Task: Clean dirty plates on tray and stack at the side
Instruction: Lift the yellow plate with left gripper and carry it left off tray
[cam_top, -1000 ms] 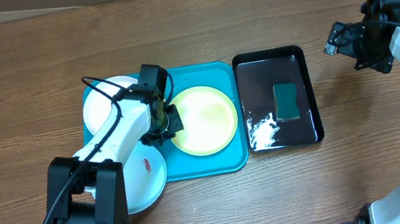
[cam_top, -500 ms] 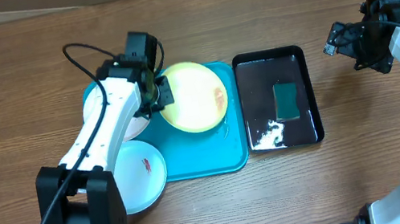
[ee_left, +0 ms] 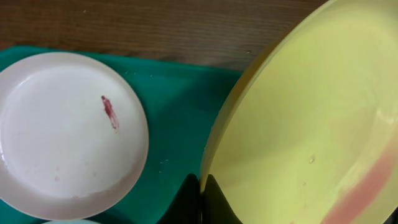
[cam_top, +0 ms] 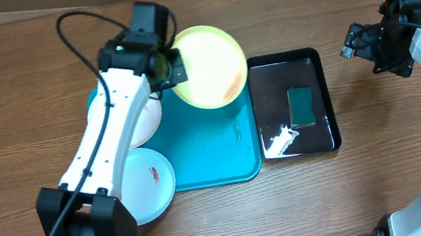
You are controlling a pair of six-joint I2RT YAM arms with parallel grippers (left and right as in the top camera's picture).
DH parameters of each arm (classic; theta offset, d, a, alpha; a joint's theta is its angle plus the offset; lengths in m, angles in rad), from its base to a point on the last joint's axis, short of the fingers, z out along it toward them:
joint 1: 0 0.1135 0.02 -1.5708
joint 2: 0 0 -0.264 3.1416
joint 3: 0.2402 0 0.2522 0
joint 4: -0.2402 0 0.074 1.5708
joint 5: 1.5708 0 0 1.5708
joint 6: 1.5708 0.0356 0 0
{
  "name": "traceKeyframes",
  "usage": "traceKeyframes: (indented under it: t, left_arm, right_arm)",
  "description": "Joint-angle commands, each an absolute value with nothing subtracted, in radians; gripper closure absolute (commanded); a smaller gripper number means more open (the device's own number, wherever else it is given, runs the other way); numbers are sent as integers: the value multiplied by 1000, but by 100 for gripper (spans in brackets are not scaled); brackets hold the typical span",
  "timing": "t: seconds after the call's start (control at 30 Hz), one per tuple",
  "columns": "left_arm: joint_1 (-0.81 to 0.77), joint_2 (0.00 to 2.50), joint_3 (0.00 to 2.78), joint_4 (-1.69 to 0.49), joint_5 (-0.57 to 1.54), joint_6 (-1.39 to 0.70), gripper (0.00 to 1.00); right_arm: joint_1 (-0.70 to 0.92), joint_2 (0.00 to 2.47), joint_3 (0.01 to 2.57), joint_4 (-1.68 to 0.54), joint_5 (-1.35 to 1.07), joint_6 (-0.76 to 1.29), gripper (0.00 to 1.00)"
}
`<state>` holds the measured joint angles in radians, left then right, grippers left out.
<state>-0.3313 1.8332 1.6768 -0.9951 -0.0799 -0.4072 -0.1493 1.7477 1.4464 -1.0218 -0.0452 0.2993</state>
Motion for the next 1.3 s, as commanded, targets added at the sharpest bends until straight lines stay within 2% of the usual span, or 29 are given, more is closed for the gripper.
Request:
traceKeyframes:
  t: [0.0, 0.4, 1.07, 1.27]
  left_arm:
    - [-394, 1834, 1719, -990, -175, -381, 96]
    - [-619, 1834, 1720, -963, -455, -393, 96]
    - [-1002, 1834, 1720, -884, -1229, -347, 96]
    - [-1049, 1834, 1720, -873, -1361, -335, 96]
  right_arm:
    - [-152, 1744, 1453, -1019, -46, 303, 0]
    - [-152, 1744, 1453, -1019, -46, 303, 0]
    - [-152, 1744, 1453, -1019, -46, 303, 0]
    - [-152, 1744, 1453, -1019, -46, 303, 0]
